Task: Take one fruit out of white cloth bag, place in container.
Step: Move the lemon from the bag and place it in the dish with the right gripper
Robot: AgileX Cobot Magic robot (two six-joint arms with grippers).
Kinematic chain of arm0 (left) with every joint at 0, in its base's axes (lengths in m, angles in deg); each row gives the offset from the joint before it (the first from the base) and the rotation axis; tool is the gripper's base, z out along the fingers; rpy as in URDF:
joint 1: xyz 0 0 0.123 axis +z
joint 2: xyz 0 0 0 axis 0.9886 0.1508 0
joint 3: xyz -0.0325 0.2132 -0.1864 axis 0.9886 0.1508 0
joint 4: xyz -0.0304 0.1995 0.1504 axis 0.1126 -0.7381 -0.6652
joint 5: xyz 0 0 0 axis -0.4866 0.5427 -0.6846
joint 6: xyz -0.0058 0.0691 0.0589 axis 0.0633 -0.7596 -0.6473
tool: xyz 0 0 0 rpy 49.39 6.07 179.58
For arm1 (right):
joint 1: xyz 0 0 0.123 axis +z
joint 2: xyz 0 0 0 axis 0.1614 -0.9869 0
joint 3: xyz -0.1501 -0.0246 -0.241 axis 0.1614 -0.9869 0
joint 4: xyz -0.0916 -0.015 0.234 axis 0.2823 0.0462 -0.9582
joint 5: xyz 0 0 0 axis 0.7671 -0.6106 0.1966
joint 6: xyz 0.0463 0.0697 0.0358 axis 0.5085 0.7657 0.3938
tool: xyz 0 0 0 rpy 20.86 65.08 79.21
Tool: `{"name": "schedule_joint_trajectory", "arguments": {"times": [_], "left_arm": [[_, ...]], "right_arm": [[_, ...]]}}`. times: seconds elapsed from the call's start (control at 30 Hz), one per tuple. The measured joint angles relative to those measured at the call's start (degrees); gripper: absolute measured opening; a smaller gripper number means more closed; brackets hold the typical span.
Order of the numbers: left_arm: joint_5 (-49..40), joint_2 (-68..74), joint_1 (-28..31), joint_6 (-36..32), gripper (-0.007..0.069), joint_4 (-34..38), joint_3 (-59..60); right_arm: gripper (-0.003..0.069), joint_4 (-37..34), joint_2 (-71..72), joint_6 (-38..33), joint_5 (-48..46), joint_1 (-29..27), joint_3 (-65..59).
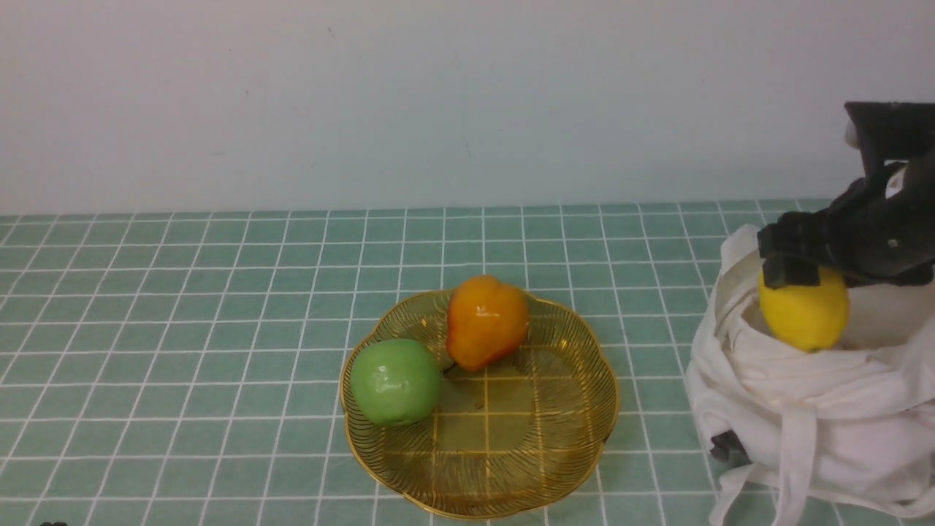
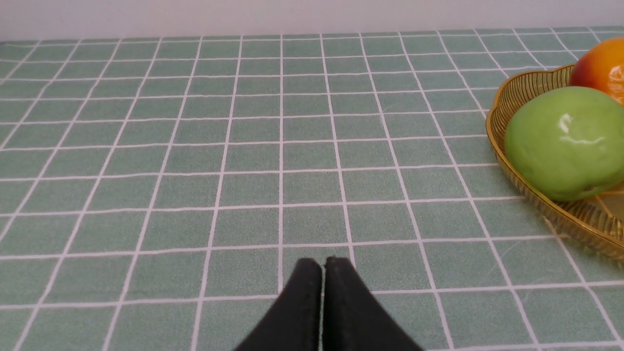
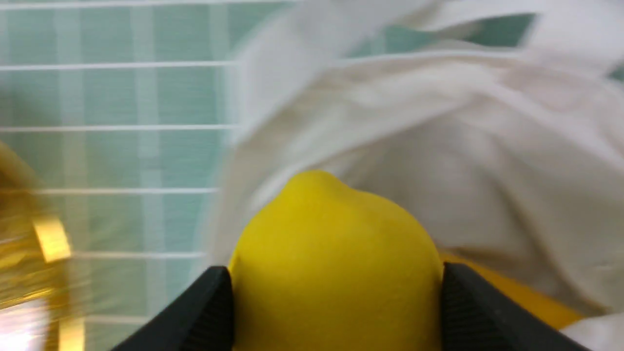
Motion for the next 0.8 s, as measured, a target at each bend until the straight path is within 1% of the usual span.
{"name": "schedule_joint_trajectory", "arguments": {"times": [0.1,0.13,0.17,0.2,0.27,0.3,0.33,0.37,0.57,0.7,0.8], "left_arm": [[0.0,0.0,0.0,0.0,-0.0008,0.0,0.0],[0.0,0.0,0.0,0.0,-0.0008,0.0,0.0],[0.0,0.0,0.0,0.0,-0.0008,0.0,0.0],[0.0,0.0,0.0,0.0,-0.0008,0.0,0.0],[0.0,0.0,0.0,0.0,-0.0008,0.0,0.0],[0.0,0.0,0.0,0.0,-0.0008,0.0,0.0],[0.0,0.0,0.0,0.0,-0.0008,0.0,0.0],[0.0,0.0,0.0,0.0,-0.0008,0.0,0.0],[0.0,0.0,0.0,0.0,-0.0008,0.0,0.0],[0.0,0.0,0.0,0.0,-0.0008,0.0,0.0],[0.0,0.0,0.0,0.0,-0.0008,0.0,0.0]], "right_arm": [[0.0487,-9.5,3.4,-8.2,-0.1,2.1,-0.1],[0.0487,-13.9,4.3,-12.2,-0.1,3.2,-0.1],[0.0487,-14.5,4.4,-12.2,-0.1,3.4,-0.1],[0.0487,-18.7,4.8,-15.4,-0.1,4.8,-0.1],[0.0487,-24.2,4.4,-18.7,-0.1,7.3,-0.1],[0.0487,-24.2,4.4,-18.7,-0.1,7.3,-0.1],[0.0487,-26.8,3.3,-19.6,0.0,9.2,-0.1],[0.0487,-27.8,2.4,-20.0,0.4,10.8,-0.1],[0.0487,-27.8,-5.3,-21.8,4.3,18.1,-0.1],[0.0487,-28.5,-9.4,-22.3,7.5,20.3,-0.1],[0.0487,-31.8,-12.2,-22.5,10.0,20.7,-0.1]]}}
